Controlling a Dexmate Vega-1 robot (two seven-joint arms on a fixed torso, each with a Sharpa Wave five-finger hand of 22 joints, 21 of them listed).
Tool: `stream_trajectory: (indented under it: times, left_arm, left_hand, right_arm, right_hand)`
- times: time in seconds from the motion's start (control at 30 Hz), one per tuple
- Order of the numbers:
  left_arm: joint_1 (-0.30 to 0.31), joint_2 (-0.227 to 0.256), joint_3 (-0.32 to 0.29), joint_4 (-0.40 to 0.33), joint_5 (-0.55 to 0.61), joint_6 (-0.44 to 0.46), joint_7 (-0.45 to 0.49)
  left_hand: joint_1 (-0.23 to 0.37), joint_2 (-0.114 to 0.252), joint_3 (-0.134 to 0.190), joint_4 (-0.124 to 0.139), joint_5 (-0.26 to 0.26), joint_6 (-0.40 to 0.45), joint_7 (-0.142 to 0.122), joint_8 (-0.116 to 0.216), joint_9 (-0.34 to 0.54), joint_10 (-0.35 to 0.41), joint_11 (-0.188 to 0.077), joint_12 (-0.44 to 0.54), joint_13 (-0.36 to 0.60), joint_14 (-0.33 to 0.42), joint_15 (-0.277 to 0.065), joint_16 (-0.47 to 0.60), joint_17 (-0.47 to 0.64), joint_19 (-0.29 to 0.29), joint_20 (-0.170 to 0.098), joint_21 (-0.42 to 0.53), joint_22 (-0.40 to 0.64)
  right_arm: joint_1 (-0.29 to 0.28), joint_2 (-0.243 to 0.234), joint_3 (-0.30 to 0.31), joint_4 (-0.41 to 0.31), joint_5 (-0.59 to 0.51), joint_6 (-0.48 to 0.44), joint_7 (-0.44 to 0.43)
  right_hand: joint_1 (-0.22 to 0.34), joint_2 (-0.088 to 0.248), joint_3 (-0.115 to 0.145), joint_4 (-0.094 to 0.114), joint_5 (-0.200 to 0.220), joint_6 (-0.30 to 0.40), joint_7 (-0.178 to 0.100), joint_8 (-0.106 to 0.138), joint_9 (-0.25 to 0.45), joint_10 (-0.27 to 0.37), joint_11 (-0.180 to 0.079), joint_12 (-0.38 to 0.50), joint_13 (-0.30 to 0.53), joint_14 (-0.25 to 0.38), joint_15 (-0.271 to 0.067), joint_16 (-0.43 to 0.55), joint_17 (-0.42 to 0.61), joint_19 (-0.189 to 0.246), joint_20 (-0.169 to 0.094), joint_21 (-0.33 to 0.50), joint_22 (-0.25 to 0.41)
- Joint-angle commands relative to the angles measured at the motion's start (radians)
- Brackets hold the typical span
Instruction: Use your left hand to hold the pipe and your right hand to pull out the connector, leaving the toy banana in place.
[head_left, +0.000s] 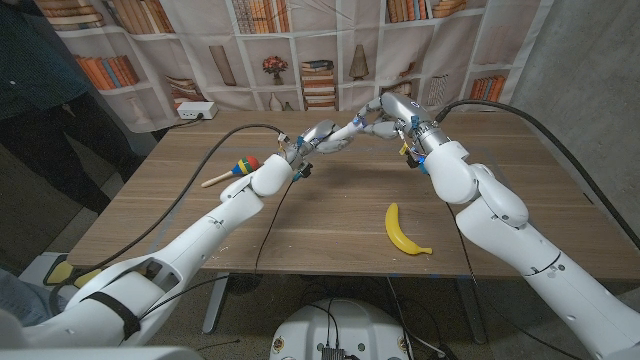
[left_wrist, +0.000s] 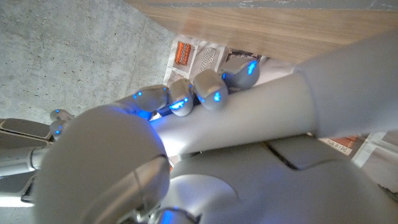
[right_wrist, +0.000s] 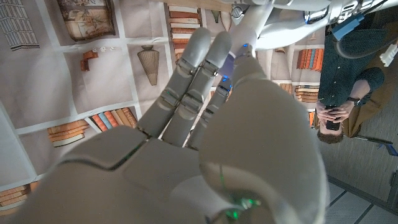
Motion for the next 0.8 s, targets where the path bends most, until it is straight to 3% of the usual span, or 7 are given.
stream_trajectory:
  times: [0.03,0.23,0.33,0.43,0.53,0.67,0.8]
  left_arm:
    - [0.016,0.016,-0.003,-0.036,0.017,0.029,0.011]
    - [0.018,0.018,-0.001,-0.048,0.017,0.04,0.006]
    - [0.019,0.02,-0.001,-0.054,0.016,0.046,0.002]
    - [0.02,0.021,-0.001,-0.056,0.013,0.05,-0.001]
    - [0.021,0.021,-0.002,-0.055,0.011,0.046,0.0]
    - [0.022,0.024,-0.002,-0.056,0.006,0.04,-0.003]
    - [0.022,0.027,0.0,-0.059,0.005,0.027,-0.01]
  left_hand:
    - [0.012,0.014,0.006,0.003,0.008,-0.002,0.009,0.01,0.011,0.003,-0.002,0.002,-0.002,0.008,-0.004,0.02,0.007,0.001,-0.006,-0.006,-0.004]
    - [0.011,0.013,0.005,0.006,0.01,0.003,0.009,0.002,-0.006,0.002,-0.005,0.009,0.002,0.004,-0.004,0.023,0.006,0.003,-0.007,-0.011,-0.017]
    - [0.011,0.013,0.004,0.006,0.01,-0.001,0.007,0.008,0.003,-0.004,-0.004,0.019,0.017,0.003,-0.004,0.02,0.001,0.005,-0.006,-0.005,-0.011]
    - [0.01,0.013,0.005,0.008,0.011,0.001,0.007,0.007,-0.001,-0.004,-0.005,0.017,0.01,0.003,-0.004,0.026,0.008,0.001,-0.007,-0.011,-0.021]
    - [0.009,0.012,0.004,0.009,0.012,-0.003,0.006,0.014,0.011,-0.002,-0.004,0.017,0.006,0.002,-0.004,0.024,0.003,0.003,-0.007,-0.008,-0.019]
    - [0.011,0.013,0.005,0.007,0.012,-0.001,0.007,0.007,-0.005,0.0,-0.003,0.01,-0.011,0.003,-0.005,0.025,0.002,0.003,-0.007,-0.004,-0.017]
    - [0.011,0.013,0.006,0.007,0.013,-0.001,0.009,0.008,-0.004,-0.002,-0.003,0.012,-0.01,0.004,-0.005,0.028,0.005,-0.001,-0.007,-0.01,-0.026]
  right_arm:
    - [-0.06,-0.007,0.045,-0.035,-0.013,0.023,-0.063]
    - [-0.068,-0.007,0.052,-0.031,-0.011,0.041,-0.069]
    - [-0.069,-0.011,0.055,-0.031,-0.007,0.045,-0.06]
    - [-0.055,-0.031,0.051,-0.053,-0.008,0.004,0.017]
    - [-0.033,-0.049,0.046,-0.06,0.016,-0.012,0.092]
    - [0.003,-0.051,0.007,-0.047,0.0,-0.014,0.118]
    - [0.032,-0.044,-0.03,-0.026,-0.027,-0.006,0.119]
  right_hand:
    - [0.019,0.036,0.008,0.003,-0.002,-0.012,0.002,-0.003,0.003,0.132,0.033,0.098,0.282,0.004,-0.005,-0.003,0.002,0.002,-0.082,0.005,-0.002]
    - [0.014,0.038,0.011,0.005,-0.002,-0.015,0.0,-0.004,0.004,0.129,0.032,0.099,0.287,0.001,-0.005,-0.005,0.004,-0.003,-0.083,0.004,-0.006]
    - [-0.033,0.022,0.018,0.019,0.009,-0.064,-0.012,-0.023,0.001,0.11,0.03,0.072,0.27,-0.122,-0.004,-0.079,-0.022,-0.082,-0.078,-0.035,-0.041]
    - [-0.174,-0.023,-0.021,0.062,0.012,-0.215,-0.039,-0.06,-0.008,-0.041,0.03,-0.03,0.214,-0.273,0.001,-0.155,-0.057,-0.19,-0.066,-0.067,-0.085]
    - [-0.271,-0.069,-0.05,0.077,-0.001,-0.402,-0.018,-0.065,-0.024,-0.227,0.046,-0.093,0.173,-0.458,0.048,-0.182,-0.06,-0.265,-0.021,-0.115,-0.11]
    - [-0.305,-0.102,-0.065,0.071,-0.002,-0.481,-0.018,-0.06,-0.036,-0.329,0.06,-0.097,0.154,-0.568,0.08,-0.184,-0.062,-0.316,0.022,-0.153,-0.115]
    - [-0.341,-0.118,-0.083,0.078,0.011,-0.525,-0.031,-0.057,-0.044,-0.395,0.06,-0.096,0.14,-0.639,0.098,-0.182,-0.063,-0.338,0.035,-0.18,-0.116]
